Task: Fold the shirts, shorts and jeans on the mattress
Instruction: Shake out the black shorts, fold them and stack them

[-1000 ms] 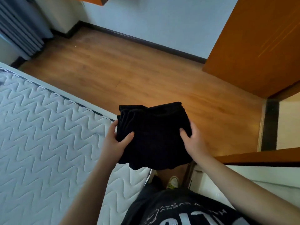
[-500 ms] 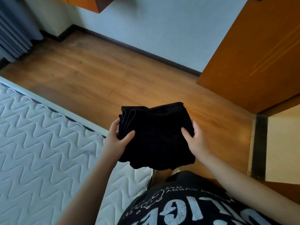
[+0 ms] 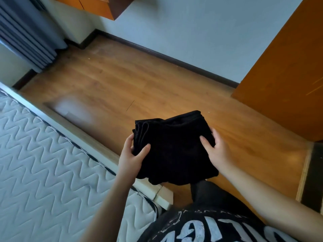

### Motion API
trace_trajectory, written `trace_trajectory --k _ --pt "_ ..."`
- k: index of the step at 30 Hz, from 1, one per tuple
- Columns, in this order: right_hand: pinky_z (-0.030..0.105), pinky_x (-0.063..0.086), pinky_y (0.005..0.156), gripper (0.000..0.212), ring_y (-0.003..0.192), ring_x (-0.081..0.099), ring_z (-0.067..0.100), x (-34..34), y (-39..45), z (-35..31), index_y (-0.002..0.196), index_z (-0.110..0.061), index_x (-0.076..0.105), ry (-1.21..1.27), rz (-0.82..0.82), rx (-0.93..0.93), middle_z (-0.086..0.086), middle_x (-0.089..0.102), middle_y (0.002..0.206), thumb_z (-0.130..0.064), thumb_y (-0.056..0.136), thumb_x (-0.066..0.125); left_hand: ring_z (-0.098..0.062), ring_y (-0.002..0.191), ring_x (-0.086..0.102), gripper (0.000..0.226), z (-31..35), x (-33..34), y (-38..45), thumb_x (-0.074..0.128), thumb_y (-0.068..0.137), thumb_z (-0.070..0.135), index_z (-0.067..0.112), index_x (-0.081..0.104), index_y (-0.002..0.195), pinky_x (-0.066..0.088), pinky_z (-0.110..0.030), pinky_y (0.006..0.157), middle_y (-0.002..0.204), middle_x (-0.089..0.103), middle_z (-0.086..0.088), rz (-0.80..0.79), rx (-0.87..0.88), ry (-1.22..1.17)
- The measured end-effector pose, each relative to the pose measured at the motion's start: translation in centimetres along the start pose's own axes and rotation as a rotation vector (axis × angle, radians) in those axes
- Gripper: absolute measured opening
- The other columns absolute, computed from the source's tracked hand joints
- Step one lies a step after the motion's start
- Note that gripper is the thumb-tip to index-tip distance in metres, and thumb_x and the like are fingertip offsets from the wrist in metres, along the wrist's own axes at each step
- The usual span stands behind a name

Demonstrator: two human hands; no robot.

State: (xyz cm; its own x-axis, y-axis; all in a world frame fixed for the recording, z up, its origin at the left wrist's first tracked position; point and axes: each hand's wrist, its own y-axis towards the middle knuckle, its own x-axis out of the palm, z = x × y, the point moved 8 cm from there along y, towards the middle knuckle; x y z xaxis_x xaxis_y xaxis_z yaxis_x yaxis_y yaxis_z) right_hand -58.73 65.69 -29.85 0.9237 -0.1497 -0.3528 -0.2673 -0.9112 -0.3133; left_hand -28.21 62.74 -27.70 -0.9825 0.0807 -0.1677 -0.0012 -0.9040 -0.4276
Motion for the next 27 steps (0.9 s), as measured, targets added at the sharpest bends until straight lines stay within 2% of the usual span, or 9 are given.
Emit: trace_trajectory --k 3,7,10,12,14,16,20,24,27 --pt "0.022 0.050 0.085 0.057 0.108 0.056 -0.005 -3.4 3.8 -0.6 0.145 -0.037 0.039 -0.005 -0.025 0.006 -0.028 0.053 0.123 -0.054 0.092 0.054 -0.010 0.089 0.073 0.055 2.3 3.4 1.6 0.077 0.074 0.053 0.059 0.048 0.121 0.062 -0.036 0.071 0.101 0.073 0.016 0.044 -0.028 0.011" --pt "0.033 0.053 0.093 0.059 0.114 0.058 0.003 -6.8 8.2 -1.5 0.142 -0.040 0.041 -0.012 -0.087 0.001 -0.025 0.055 0.129 -0.059 0.088 0.055 -0.014 0.092 0.073 0.064 4.9 6.7 3.6 0.078 0.071 0.056 0.058 0.046 0.127 0.061 -0.042 0.075 0.106 0.072 0.012 0.072 -0.049 0.009" --pt "0.026 0.052 0.087 0.063 0.108 0.058 -0.005 -7.9 10.6 -2.9 0.137 -0.045 0.043 -0.026 -0.093 -0.022 -0.029 0.057 0.123 -0.067 0.080 0.056 -0.014 0.094 0.072 0.067 6.4 7.9 5.1 0.078 0.068 0.059 0.059 0.046 0.127 0.061 -0.043 0.077 0.108 0.072 0.011 0.084 -0.054 0.032" --pt "0.018 0.049 0.082 0.055 0.102 0.055 -0.014 -7.7 11.8 -3.8 0.132 -0.056 0.040 -0.049 -0.101 -0.036 -0.040 0.054 0.115 -0.065 0.081 0.058 -0.013 0.093 0.072 0.066 7.3 7.9 6.2 0.078 0.068 0.059 0.059 0.046 0.126 0.061 -0.043 0.077 0.107 0.072 0.012 0.093 -0.045 0.043" --pt "0.013 0.046 0.078 0.052 0.095 0.052 -0.024 -7.1 12.9 -4.6 0.129 -0.063 0.032 -0.049 -0.118 -0.043 -0.054 0.047 0.107 -0.057 0.087 0.061 -0.013 0.093 0.072 0.066 7.9 7.4 7.2 0.078 0.068 0.059 0.057 0.047 0.126 0.061 -0.043 0.077 0.106 0.072 0.011 0.103 -0.035 0.040" --pt "0.009 0.042 0.075 0.052 0.090 0.047 -0.031 -6.0 14.0 -5.5 0.133 -0.057 0.032 -0.055 -0.138 -0.049 -0.063 0.039 0.100 -0.051 0.090 0.061 -0.014 0.093 0.073 0.065 8.3 6.5 7.7 0.078 0.068 0.058 0.057 0.048 0.125 0.061 -0.044 0.078 0.105 0.073 0.009 0.129 -0.031 0.020" --pt "0.001 0.043 0.069 0.043 0.096 0.045 -0.032 -3.0 16.2 -8.1 0.127 -0.056 0.038 -0.063 -0.175 -0.096 -0.057 0.045 0.105 -0.049 0.091 0.061 -0.016 0.093 0.073 0.065 8.7 3.7 8.8 0.078 0.068 0.056 0.054 0.049 0.126 0.060 -0.046 0.079 0.105 0.073 0.008 0.186 -0.035 -0.030" --pt "0.015 0.048 0.083 0.045 0.105 0.055 -0.016 1.6 19.2 -10.9 0.130 -0.057 0.042 -0.067 -0.230 -0.126 -0.038 0.056 0.118 -0.058 0.088 0.059 -0.018 0.093 0.073 0.064 8.6 -0.3 10.7 0.078 0.070 0.053 0.051 0.050 0.127 0.060 -0.047 0.079 0.105 0.073 0.006 0.248 -0.037 -0.091" --pt "0.016 0.044 0.084 0.044 0.106 0.052 -0.020 5.6 21.9 -14.1 0.123 -0.069 0.039 -0.097 -0.265 -0.178 -0.046 0.052 0.116 -0.063 0.083 0.057 -0.016 0.091 0.073 0.061 8.9 -4.1 12.9 0.078 0.070 0.052 0.052 0.051 0.125 0.061 -0.045 0.078 0.103 0.074 0.006 0.299 -0.033 -0.143"
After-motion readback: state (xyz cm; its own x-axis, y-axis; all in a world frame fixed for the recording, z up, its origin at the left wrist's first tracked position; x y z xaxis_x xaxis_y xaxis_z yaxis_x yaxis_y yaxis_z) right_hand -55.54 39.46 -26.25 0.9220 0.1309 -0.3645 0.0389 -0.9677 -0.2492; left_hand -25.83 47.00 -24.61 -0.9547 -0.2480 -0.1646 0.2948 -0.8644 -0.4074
